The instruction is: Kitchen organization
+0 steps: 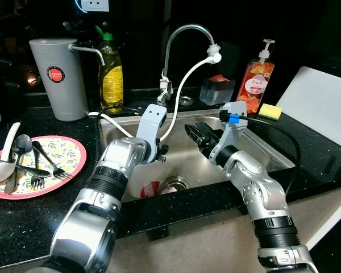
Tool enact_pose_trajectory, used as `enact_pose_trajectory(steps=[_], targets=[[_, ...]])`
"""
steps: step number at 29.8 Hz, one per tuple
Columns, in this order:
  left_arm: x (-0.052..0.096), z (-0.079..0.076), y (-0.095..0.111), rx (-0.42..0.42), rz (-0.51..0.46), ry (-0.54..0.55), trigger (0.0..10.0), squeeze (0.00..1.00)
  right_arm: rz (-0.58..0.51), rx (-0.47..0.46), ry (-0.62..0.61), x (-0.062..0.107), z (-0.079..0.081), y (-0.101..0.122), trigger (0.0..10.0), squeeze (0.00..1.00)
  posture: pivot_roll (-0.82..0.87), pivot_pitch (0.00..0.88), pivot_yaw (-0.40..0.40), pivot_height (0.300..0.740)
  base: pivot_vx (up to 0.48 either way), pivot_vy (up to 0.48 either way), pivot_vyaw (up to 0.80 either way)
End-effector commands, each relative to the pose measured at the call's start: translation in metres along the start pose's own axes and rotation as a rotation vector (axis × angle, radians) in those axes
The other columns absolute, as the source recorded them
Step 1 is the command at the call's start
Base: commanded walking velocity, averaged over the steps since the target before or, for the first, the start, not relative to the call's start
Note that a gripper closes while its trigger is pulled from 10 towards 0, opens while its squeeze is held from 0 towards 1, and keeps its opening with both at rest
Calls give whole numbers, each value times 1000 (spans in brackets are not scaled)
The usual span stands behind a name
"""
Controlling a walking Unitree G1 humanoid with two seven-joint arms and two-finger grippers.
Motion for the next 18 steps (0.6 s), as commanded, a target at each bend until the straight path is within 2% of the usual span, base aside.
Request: enact_pose_trajectory(steps=[1, 3, 4, 5, 7, 8, 10, 11, 14, 16, 17, 18], targets=[[17, 1, 29, -60, -103, -12, 10000, 0, -34, -2, -14, -1, -2, 7, 10000, 0, 75, 54, -55, 740, 0, 0, 0], [17, 1, 29, -60, -103, -12, 10000, 0, -34, -2, -14, -1, -2, 7, 10000, 0, 75, 54, -55, 740, 0, 0, 0], [26, 1, 32, -67, -124, -21, 10000, 0, -38, -3, -16, 0, -2, 7, 10000, 0, 73, 52, -57, 740, 0, 0, 0], [26, 1, 32, -67, -124, -21, 10000, 0, -38, -3, -16, 0, -2, 7, 10000, 0, 73, 52, -57, 740, 0, 0, 0], [45, 7, 27, -144, -158, -9, 10000, 0, -37, -4, -25, 2, -2, 5, 10000, 0, 71, 47, -59, 740, 0, 0, 0], [45, 7, 27, -144, -158, -9, 10000, 0, -37, -4, -25, 2, -2, 5, 10000, 0, 71, 47, -59, 740, 0, 0, 0], [65, 13, 26, -166, -215, 2, 10000, 0, -40, 3, -46, 5, -4, 4, 10000, 0, 69, 45, -57, 740, 0, 0, 0], [73, 17, 25, -146, -227, 19, 10000, 0, -46, 5, -65, 6, -6, 4, 10000, 0, 67, 44, -57, 740, 0, 0, 0], [80, 22, 21, -137, -227, 45, 10000, 0, -57, 2, -92, 7, -10, 6, 10000, 0, 65, 45, -55, 740, 0, 0, 0], [91, 28, 12, -171, -222, 107, 10000, 0, -78, 14, -152, 9, -17, 9, 10000, 0, 66, 44, -58, 740, 0, 0, 0], [96, 26, 6, -208, -218, 109, 10000, 0, -85, 14, -177, 10, -21, 9, 10000, 0, 74, 43, -64, 740, 0, 0, 0], [96, 26, 6, -208, -218, 109, 10000, 0, -85, 14, -177, 10, -21, 9, 10000, 0, 74, 43, -64, 740, 0, 0, 0]])
Point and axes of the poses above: a point about 5 cm out from each wrist's last joint towards the gripper, its own x axis pointing back from the gripper into the wrist, its own y axis along the axis of the wrist's last joint, z = x × y, the point moved 4 cm from there along -x, pointing out of the wrist towards the gripper, and after that the axes turned 4 degrees about x, right-handed, at the moved point
